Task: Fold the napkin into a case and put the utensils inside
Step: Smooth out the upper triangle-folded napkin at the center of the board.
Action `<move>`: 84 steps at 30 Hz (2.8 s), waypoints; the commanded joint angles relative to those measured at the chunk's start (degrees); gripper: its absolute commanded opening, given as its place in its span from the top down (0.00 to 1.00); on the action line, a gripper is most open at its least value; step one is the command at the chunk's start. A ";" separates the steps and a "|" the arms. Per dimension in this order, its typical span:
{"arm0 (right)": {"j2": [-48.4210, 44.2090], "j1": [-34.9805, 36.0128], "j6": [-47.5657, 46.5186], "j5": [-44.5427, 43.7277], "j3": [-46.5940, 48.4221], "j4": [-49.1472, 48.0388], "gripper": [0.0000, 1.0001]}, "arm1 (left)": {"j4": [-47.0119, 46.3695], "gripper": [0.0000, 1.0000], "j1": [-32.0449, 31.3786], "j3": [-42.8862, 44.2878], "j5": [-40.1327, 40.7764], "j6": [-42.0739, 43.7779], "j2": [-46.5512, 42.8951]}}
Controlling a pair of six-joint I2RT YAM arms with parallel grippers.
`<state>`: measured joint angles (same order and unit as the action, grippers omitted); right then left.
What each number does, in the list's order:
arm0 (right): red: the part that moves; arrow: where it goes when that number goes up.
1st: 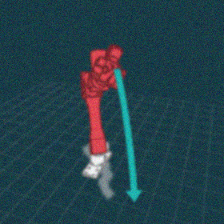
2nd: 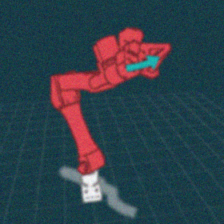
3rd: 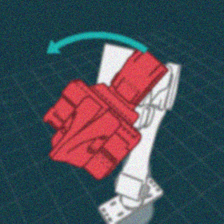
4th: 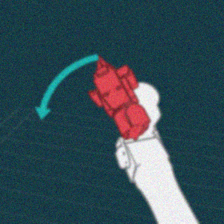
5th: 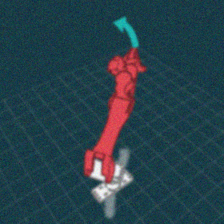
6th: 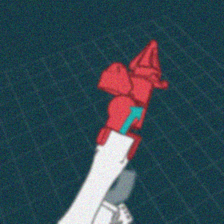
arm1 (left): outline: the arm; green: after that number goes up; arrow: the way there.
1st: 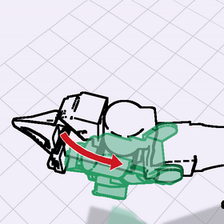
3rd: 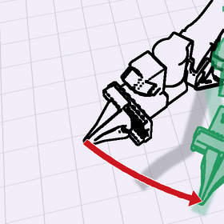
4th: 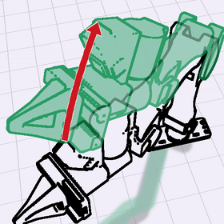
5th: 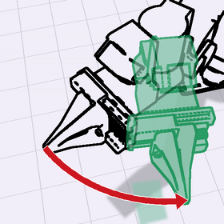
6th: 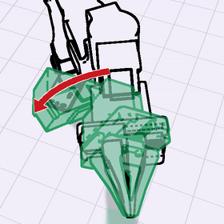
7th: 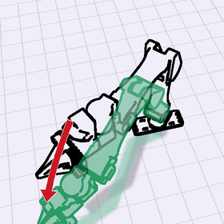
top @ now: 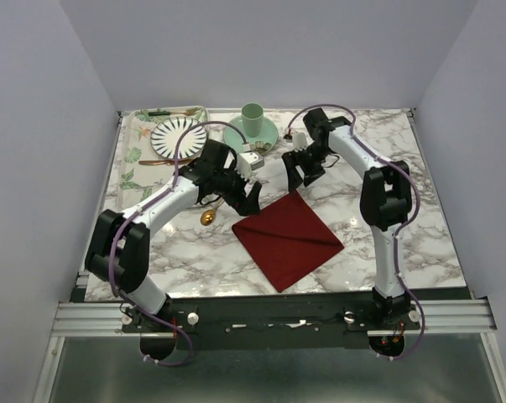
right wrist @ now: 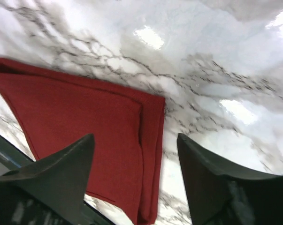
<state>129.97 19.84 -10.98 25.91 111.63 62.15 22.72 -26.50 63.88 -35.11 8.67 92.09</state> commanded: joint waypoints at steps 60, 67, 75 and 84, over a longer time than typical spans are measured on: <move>-16.78 -1.29 19.25 44.40 -55.12 -39.39 0.00 | -52.96 0.01 -0.57 -21.87 -15.07 -60.61 13.28; -14.48 -5.33 15.73 44.93 -56.17 -36.76 0.00 | -50.68 0.01 1.80 -21.51 -14.02 -59.38 16.45; -12.56 -11.56 5.02 43.88 -56.70 -23.58 0.00 | -48.56 0.01 3.56 -21.95 -13.49 -58.06 17.68; -9.13 -18.52 -4.04 41.51 -52.40 -10.84 0.00 | -47.77 0.01 3.82 -21.95 -12.70 -57.36 18.12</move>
<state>116.57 2.81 -8.93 76.44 58.00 40.97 -30.52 -23.94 42.63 -52.12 -52.42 107.55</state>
